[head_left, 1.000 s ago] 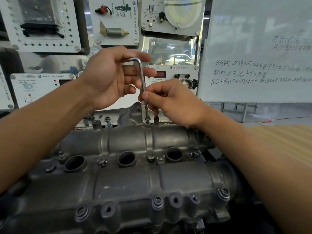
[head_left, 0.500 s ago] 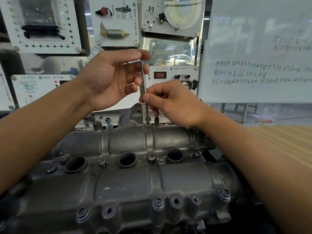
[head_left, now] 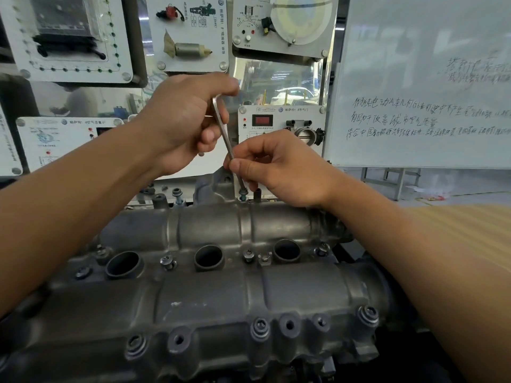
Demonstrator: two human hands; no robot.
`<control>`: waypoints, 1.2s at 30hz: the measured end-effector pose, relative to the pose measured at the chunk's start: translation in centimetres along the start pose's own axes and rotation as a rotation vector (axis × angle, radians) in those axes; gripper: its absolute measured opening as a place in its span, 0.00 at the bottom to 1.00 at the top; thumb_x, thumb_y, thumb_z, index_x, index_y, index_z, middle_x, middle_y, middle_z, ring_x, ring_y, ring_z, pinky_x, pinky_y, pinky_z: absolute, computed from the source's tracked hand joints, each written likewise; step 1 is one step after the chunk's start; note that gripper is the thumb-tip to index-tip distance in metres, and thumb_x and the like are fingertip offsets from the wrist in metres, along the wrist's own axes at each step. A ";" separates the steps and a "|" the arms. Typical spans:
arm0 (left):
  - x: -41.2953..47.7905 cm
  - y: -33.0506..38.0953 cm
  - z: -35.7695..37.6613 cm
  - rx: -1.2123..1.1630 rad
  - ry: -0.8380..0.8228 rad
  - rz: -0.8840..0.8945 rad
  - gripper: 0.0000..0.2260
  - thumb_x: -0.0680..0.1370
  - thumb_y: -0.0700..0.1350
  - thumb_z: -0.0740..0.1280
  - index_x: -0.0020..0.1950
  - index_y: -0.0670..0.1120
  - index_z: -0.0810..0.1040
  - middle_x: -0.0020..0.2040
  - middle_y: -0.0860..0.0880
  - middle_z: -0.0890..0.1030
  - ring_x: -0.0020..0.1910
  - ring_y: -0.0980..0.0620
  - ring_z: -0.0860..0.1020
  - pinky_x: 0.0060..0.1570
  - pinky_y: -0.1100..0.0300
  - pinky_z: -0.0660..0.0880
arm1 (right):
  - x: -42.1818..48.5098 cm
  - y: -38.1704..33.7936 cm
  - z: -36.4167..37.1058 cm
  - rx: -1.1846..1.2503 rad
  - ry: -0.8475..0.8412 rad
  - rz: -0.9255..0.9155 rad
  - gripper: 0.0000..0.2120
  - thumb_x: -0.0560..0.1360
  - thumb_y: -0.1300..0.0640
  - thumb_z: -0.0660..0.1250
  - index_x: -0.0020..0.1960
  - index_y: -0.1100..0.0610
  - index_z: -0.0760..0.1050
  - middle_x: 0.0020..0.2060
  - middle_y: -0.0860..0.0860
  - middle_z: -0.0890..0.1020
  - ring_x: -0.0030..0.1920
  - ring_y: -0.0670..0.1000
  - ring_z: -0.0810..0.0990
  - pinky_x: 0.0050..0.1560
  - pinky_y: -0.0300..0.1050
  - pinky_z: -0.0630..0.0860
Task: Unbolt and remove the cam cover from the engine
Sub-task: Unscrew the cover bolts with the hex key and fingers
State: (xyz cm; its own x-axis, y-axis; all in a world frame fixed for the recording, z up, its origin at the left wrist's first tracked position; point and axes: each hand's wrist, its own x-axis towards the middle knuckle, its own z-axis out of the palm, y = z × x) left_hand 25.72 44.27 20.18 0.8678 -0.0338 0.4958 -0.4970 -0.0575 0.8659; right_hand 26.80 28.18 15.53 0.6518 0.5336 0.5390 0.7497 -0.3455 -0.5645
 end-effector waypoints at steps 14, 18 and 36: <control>0.2 0.0 -0.9 -0.282 -0.308 -0.087 0.11 0.82 0.43 0.57 0.55 0.42 0.78 0.41 0.46 0.82 0.33 0.52 0.78 0.32 0.63 0.76 | 0.1 0.5 -0.2 0.035 0.078 0.033 0.13 0.80 0.61 0.67 0.37 0.62 0.78 0.28 0.53 0.77 0.25 0.41 0.73 0.31 0.33 0.70; 0.2 -0.3 -0.6 -0.202 -0.399 -0.073 0.11 0.76 0.43 0.63 0.56 0.44 0.79 0.45 0.47 0.81 0.37 0.53 0.78 0.36 0.63 0.77 | 0.0 0.3 -0.2 0.047 0.097 0.042 0.14 0.79 0.63 0.67 0.35 0.61 0.75 0.27 0.53 0.76 0.20 0.39 0.70 0.26 0.28 0.65; 0.2 -0.5 -0.3 -0.200 -0.306 -0.111 0.20 0.85 0.53 0.55 0.54 0.41 0.82 0.43 0.47 0.82 0.32 0.54 0.77 0.31 0.63 0.77 | 0.2 0.6 -0.2 0.030 0.086 0.044 0.12 0.80 0.62 0.67 0.38 0.65 0.76 0.27 0.50 0.76 0.24 0.40 0.72 0.29 0.32 0.68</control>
State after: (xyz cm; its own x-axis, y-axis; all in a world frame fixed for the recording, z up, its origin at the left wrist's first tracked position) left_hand 26.09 44.62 19.87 0.8611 -0.3363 0.3814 -0.3635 0.1175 0.9242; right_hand 27.41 27.94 15.43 0.6923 0.4499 0.5642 0.7173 -0.3435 -0.6062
